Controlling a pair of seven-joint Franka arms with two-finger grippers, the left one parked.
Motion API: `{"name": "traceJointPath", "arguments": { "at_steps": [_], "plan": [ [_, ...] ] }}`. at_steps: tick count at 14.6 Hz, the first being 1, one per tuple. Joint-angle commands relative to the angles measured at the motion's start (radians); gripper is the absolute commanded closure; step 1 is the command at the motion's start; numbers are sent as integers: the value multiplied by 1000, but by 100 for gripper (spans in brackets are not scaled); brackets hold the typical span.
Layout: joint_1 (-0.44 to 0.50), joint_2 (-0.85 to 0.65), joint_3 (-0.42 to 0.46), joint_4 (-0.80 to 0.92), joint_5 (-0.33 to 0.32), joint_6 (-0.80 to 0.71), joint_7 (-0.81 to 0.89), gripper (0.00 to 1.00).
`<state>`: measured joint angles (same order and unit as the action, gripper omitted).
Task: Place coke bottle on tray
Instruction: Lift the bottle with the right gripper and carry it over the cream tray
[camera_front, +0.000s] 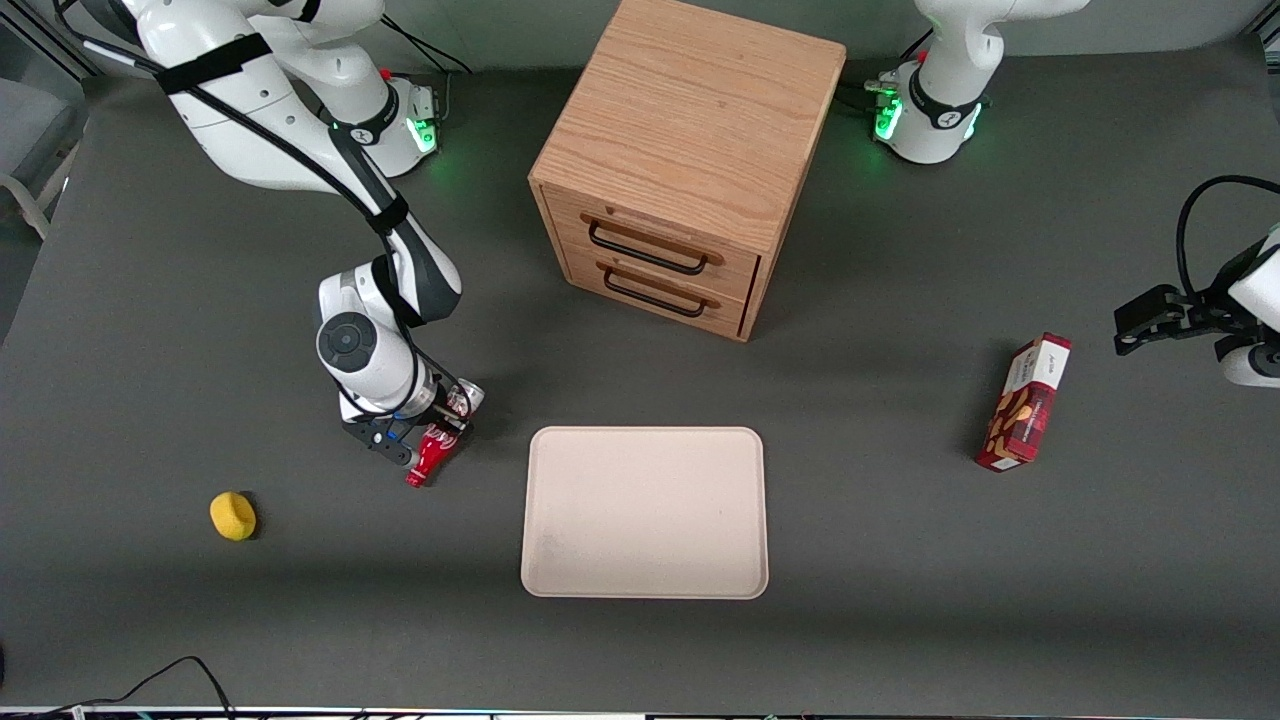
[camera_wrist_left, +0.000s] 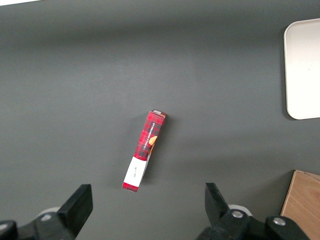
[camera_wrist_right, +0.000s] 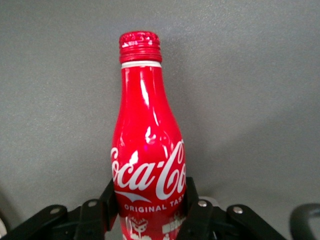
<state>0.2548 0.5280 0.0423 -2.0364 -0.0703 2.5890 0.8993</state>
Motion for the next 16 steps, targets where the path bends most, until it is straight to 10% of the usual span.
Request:
{"name": "traceJointPath", "arguments": {
  "at_steps": [1, 9, 16],
  "plan": [
    [4, -37, -1, 4, -28, -33, 29, 100],
    [-5, -367, 10, 180, -14, -622, -63, 100],
    [1, -128, 14, 856, 27, -1219, -232, 100]
  ]
}}
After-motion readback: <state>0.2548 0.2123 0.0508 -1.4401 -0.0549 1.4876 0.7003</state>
